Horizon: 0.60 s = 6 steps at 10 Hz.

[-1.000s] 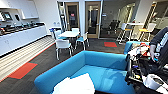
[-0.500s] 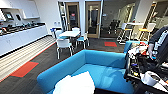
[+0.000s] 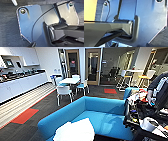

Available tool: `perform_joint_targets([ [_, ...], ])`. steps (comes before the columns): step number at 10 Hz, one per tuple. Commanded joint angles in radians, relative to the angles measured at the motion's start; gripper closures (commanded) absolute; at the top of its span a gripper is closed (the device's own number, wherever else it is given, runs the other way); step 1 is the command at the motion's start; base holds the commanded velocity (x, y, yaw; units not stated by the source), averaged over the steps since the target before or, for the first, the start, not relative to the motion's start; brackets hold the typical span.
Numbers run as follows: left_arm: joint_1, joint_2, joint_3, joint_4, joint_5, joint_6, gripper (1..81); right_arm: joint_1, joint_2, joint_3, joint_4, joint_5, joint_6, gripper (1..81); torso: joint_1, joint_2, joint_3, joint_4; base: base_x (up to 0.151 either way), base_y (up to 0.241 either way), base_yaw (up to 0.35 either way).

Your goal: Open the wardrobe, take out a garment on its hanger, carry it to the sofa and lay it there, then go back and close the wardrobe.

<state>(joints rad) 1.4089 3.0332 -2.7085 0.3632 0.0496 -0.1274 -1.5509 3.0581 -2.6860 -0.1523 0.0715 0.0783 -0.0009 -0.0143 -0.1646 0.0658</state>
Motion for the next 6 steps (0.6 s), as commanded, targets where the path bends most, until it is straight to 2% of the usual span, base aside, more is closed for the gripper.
perform_joint_targets([
  [1,-0.046,-0.002,0.004,0.007,0.049,0.009,1.0,0.025,0.01,0.005,-0.004,-0.055,-0.002,1.0,0.001,0.0,0.0,0.0,0.0,0.0,0.0],
  [6,-0.046,0.0,0.004,0.006,0.05,0.009,1.0,0.025,0.01,0.0,-0.003,-0.056,-0.002,1.0,0.001,0.0,0.0,0.0,0.0,0.0,0.0],
])
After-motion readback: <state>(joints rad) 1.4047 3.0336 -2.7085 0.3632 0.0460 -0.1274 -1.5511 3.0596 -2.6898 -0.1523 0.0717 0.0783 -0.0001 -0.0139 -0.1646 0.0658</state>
